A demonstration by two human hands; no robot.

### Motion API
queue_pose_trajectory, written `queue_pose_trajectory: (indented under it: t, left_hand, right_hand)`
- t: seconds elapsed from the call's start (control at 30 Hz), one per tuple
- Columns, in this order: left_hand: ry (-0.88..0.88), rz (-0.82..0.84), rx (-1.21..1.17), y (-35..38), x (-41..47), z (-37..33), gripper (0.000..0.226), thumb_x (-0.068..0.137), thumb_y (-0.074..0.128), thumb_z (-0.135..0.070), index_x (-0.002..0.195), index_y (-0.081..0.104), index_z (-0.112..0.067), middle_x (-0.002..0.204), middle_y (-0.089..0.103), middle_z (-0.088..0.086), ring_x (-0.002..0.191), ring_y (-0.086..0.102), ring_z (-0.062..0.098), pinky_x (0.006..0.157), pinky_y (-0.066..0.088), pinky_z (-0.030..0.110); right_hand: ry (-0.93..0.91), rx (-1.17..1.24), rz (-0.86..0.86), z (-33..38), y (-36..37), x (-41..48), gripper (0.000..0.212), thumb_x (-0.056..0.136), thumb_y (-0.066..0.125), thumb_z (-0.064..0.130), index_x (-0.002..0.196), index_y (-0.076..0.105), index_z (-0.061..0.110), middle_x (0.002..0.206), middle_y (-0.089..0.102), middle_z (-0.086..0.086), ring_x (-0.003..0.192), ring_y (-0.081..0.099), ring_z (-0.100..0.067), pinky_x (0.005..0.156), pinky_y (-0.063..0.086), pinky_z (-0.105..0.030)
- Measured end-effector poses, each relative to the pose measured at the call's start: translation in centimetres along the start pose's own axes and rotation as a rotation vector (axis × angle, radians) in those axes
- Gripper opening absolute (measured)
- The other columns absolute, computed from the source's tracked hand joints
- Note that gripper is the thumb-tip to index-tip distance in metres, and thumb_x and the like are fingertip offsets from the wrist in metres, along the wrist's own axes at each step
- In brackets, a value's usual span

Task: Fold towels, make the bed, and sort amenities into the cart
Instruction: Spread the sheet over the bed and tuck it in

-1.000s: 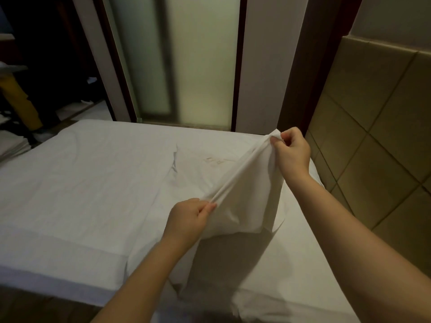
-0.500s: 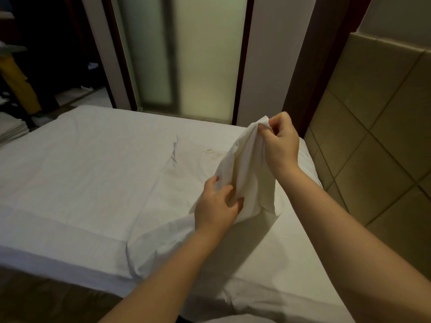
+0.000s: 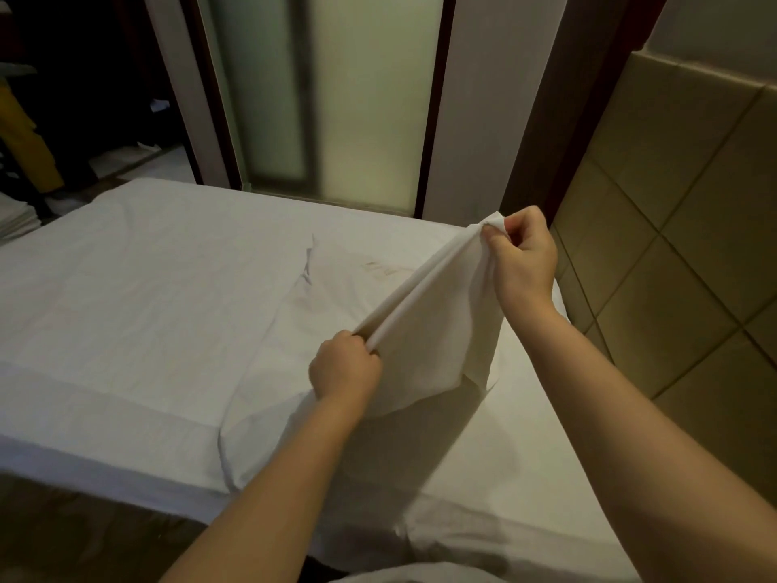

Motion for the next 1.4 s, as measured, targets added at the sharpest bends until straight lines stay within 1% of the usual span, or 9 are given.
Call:
queue_pose_trajectory:
  t: [0.27, 0.37, 0.53, 0.73, 0.83, 1.0, 1.17, 1.3, 1.4]
  left_hand:
    - [-0.292, 0.027, -0.087, 1.2, 1.1, 7.6, 0.027, 0.093, 0.048, -0.029, 0.102, 0.066, -0.01, 0.086, 0.062, 0.007, 0.077, 0.059, 0.028, 0.072, 0.051, 0.035]
    - [-0.251, -0.007, -0.162, 0.6, 2.1, 7.7, 0.026, 0.094, 0.049, -0.024, 0.102, 0.067, -0.007, 0.087, 0.063, 0.01, 0.073, 0.053, 0.026, 0.067, 0.045, 0.032]
    - [-0.029, 0.142, -0.149, 0.5, 3.7, 6.1, 0.022, 0.093, 0.055, -0.021, 0.097, 0.072, -0.008, 0.094, 0.068, 0.016, 0.075, 0.054, 0.025, 0.067, 0.043, 0.028]
    - [-0.153, -0.063, 0.034, -2.5, 4.5, 9.3, 0.015, 0.083, 0.052, -0.007, 0.093, 0.063, -0.01, 0.079, 0.056, 0.005, 0.068, 0.052, 0.025, 0.059, 0.04, 0.03]
    - [-0.18, -0.072, -0.039, -2.2, 5.1, 10.7, 0.01, 0.083, 0.051, -0.004, 0.089, 0.058, -0.008, 0.081, 0.056, 0.008, 0.068, 0.049, 0.024, 0.058, 0.038, 0.029]
    - [-0.077, 0.012, -0.172, -2.0, 7.4, 10.7, 0.02, 0.086, 0.047, -0.003, 0.067, 0.055, -0.005, 0.063, 0.049, 0.006, 0.064, 0.047, 0.026, 0.049, 0.03, 0.028]
    - [-0.12, 0.032, -0.34, -3.8, 10.5, 13.0, 0.024, 0.097, 0.047, -0.016, 0.096, 0.069, -0.006, 0.092, 0.061, 0.011, 0.082, 0.049, 0.025, 0.068, 0.037, 0.03]
    - [-0.205, 0.113, -0.437, -3.9, 12.3, 14.0, 0.032, 0.099, 0.045, -0.02, 0.118, 0.064, -0.004, 0.114, 0.062, 0.017, 0.094, 0.053, 0.03, 0.082, 0.042, 0.034]
    - [-0.181, 0.174, -0.647, -5.2, 13.2, 13.0, 0.028, 0.097, 0.048, -0.012, 0.116, 0.064, 0.0, 0.101, 0.063, 0.011, 0.095, 0.055, 0.026, 0.083, 0.043, 0.03]
  right_hand:
    - [0.03, -0.003, -0.025, -0.7, -0.4, -0.1, 0.027, 0.095, 0.055, 0.018, 0.074, 0.04, 0.026, 0.075, 0.046, 0.012, 0.068, 0.045, -0.005, 0.058, 0.04, -0.003]
    - [0.037, -0.009, -0.049, -1.2, -0.8, 0.3, 0.016, 0.095, 0.055, 0.02, 0.082, 0.045, 0.019, 0.076, 0.047, 0.011, 0.07, 0.046, -0.005, 0.063, 0.04, -0.011]
    - [0.085, -0.016, -0.117, -2.6, -2.3, 1.8, 0.013, 0.095, 0.055, 0.022, 0.088, 0.046, 0.016, 0.077, 0.047, 0.011, 0.071, 0.047, -0.005, 0.067, 0.042, -0.018]
    - [0.018, -0.018, -0.065, -1.2, -0.2, 1.5, 0.012, 0.095, 0.054, 0.02, 0.088, 0.046, 0.015, 0.076, 0.047, 0.011, 0.07, 0.046, -0.004, 0.065, 0.041, -0.013]
    - [0.01, -0.009, -0.079, -1.0, 0.1, 1.7, 0.012, 0.095, 0.054, 0.02, 0.087, 0.046, 0.014, 0.076, 0.047, 0.011, 0.069, 0.045, -0.005, 0.067, 0.043, -0.017]
    - [0.091, -0.017, -0.132, -2.0, -0.1, 2.4, 0.01, 0.096, 0.054, 0.021, 0.091, 0.046, 0.016, 0.079, 0.048, 0.012, 0.072, 0.047, -0.005, 0.066, 0.041, -0.016]
    - [0.07, 0.027, -0.187, 0.1, 1.1, 2.4, 0.017, 0.095, 0.056, 0.023, 0.082, 0.045, 0.027, 0.081, 0.049, 0.012, 0.074, 0.049, -0.005, 0.07, 0.046, -0.017]
    - [0.036, -0.004, -0.198, 1.5, 2.7, 2.5, 0.014, 0.095, 0.055, 0.023, 0.085, 0.045, 0.025, 0.082, 0.048, 0.012, 0.075, 0.048, -0.004, 0.071, 0.046, -0.019]
    - [0.107, -0.028, -0.295, 0.2, 1.7, 3.1, 0.009, 0.096, 0.051, 0.022, 0.094, 0.045, 0.016, 0.082, 0.045, 0.01, 0.075, 0.045, -0.006, 0.068, 0.041, -0.02]
Point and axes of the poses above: each hand's wrist, its own x-axis towards the middle knuckle, its own y-axis out of the palm, z = x × y, the point moved 10 cm from there along x, towards the middle knuckle
